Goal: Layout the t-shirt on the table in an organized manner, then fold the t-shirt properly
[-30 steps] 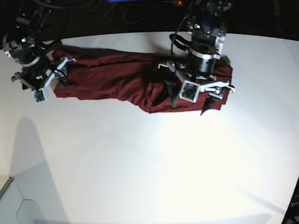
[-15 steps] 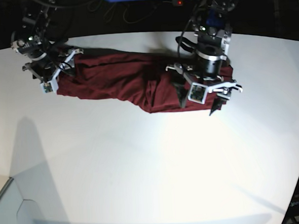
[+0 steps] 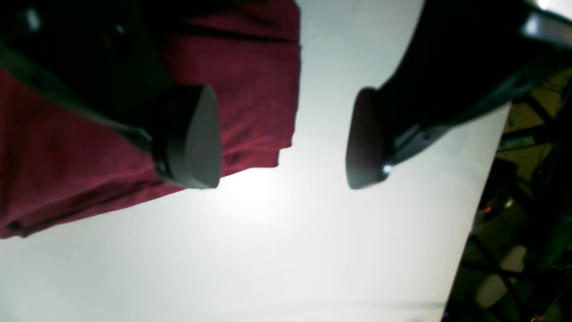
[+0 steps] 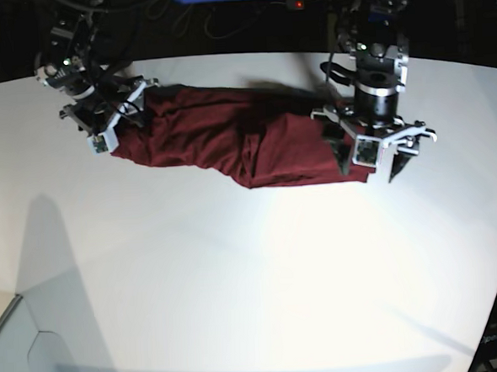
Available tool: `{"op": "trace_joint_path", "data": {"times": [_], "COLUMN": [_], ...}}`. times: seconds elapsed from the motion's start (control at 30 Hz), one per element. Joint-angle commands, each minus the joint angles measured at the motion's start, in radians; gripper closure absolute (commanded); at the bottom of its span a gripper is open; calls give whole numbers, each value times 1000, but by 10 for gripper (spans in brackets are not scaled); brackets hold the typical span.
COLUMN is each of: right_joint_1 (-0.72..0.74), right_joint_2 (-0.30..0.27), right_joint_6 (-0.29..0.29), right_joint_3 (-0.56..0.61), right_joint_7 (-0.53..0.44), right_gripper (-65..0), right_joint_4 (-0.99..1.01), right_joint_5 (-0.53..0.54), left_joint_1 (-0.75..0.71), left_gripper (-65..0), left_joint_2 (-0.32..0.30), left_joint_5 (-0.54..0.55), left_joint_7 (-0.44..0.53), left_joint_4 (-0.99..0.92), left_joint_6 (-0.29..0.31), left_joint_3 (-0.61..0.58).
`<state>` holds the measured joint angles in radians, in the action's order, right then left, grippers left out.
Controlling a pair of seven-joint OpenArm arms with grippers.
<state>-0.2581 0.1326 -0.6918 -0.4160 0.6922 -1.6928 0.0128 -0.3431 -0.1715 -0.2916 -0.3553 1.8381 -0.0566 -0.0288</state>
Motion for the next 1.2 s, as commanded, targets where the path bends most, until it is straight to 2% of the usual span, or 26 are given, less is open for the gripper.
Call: {"op": "trace_joint_path", "data": {"times": [0.0,0.17,0.43,0.5,0.77,0.93,1.17], "right_joint_1": [12,29,29,38,49,47,87], "right_joint_2": [2,-20,-17,-15,-20,-20,-20], "right_joint_6": [-6,-6,-6,-6,-6,-6,-6], "right_joint_3": [-1,-2,6,42,289,472,733], "right_joint_7": [45,45,48,47,47,47,45], "right_gripper": [-215,0,0,0,0,0,0], "right_joint_4": [29,84,-111,-172,-312,-318,-318], "right_joint_5": [-10,-12,-12,-10,-10,-12,-12], "left_joint_1": [-3,-29,-66,-80,-141,-167,-193], "left_gripper": [-422,-422,-422,-422,-422,-422,-422], "left_joint_2": [-4,-4,-1,-3,-4,-1,5], "left_joint_5": [-5,-5,-5,-5,-5,-5,-5], "left_joint_7": [23,23,23,23,25,25,23], "left_joint_4": [15,15,15,18,30,35,35], "left_joint_6": [-10,-9,-9,-9,-9,-9,-9], "left_joint_3": [22,115,272,289,372,447,490]}}
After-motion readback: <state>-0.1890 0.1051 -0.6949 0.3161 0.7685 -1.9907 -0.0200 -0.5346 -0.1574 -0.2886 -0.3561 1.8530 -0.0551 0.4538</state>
